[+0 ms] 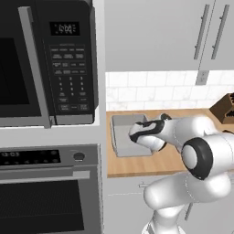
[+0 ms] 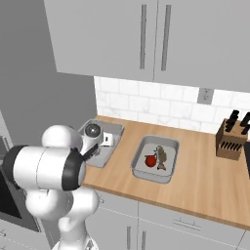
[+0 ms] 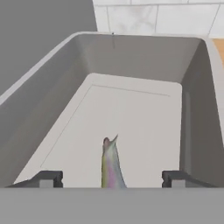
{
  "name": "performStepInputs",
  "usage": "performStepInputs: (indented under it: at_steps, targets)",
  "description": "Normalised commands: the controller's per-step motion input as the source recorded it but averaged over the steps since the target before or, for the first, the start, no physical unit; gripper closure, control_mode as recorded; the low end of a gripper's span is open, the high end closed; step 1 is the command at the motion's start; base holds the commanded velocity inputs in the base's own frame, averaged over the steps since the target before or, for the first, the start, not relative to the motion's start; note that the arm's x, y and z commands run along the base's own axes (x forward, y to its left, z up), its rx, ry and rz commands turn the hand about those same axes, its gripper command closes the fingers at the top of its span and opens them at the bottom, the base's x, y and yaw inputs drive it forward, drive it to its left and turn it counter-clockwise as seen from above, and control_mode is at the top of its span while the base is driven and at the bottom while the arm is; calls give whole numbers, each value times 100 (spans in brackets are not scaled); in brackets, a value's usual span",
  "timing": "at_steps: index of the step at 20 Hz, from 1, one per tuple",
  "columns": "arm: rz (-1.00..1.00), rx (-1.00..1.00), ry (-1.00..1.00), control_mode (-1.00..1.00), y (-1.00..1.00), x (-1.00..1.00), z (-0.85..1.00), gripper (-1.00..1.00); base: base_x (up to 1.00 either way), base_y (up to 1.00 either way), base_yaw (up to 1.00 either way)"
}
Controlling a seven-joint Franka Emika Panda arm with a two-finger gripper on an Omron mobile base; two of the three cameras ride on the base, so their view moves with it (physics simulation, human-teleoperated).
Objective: Place one bell pepper and one fish in each tupperware on the nearby counter, to pack two identical lunches.
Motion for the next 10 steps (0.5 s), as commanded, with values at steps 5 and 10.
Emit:
performStepInputs:
  at_steps: [5,10]
  targets:
    - [0,0,-10,-100,0,-57,23,-100,0,0,0]
    - [-4,8,0,-100,-3,-99,38,-100,0,0,0]
